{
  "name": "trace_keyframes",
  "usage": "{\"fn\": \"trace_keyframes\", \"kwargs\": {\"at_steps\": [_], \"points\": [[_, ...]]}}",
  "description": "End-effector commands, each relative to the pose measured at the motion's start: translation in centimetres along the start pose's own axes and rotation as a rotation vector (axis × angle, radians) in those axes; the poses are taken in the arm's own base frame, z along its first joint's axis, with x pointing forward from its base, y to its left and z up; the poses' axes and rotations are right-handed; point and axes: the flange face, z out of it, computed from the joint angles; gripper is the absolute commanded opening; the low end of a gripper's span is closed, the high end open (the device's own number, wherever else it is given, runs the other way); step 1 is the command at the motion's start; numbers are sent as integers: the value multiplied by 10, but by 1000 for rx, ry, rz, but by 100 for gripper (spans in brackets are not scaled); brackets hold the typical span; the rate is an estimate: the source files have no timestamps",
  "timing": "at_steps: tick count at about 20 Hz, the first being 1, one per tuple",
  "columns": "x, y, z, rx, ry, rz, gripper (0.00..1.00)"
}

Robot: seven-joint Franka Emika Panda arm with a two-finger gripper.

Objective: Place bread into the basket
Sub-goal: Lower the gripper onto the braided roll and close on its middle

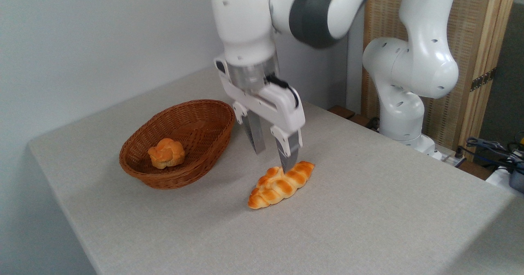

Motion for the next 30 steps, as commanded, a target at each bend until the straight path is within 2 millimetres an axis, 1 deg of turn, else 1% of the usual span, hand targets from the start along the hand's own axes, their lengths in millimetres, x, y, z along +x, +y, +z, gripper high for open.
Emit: {"fn": "trace_keyframes", "kwargs": {"at_steps": [1,3,5,6,7,8,9,11,12,13,20,23,30], "points": [[-4,5,32,15,22,25,100],[-6,7,48,23,26,50,100],[-5,7,59,19,19,59,100],[-5,6,60,24,18,61,100],[-5,6,60,31,11,66,97],[-6,5,60,38,6,71,90],[-6,5,60,43,5,73,72],[-4,4,61,45,5,75,42],[-4,4,61,45,5,79,32],[-4,4,62,44,4,85,28],[-5,3,63,41,1,94,29],[-4,3,59,42,2,94,29],[-4,2,62,36,-5,108,28]]}}
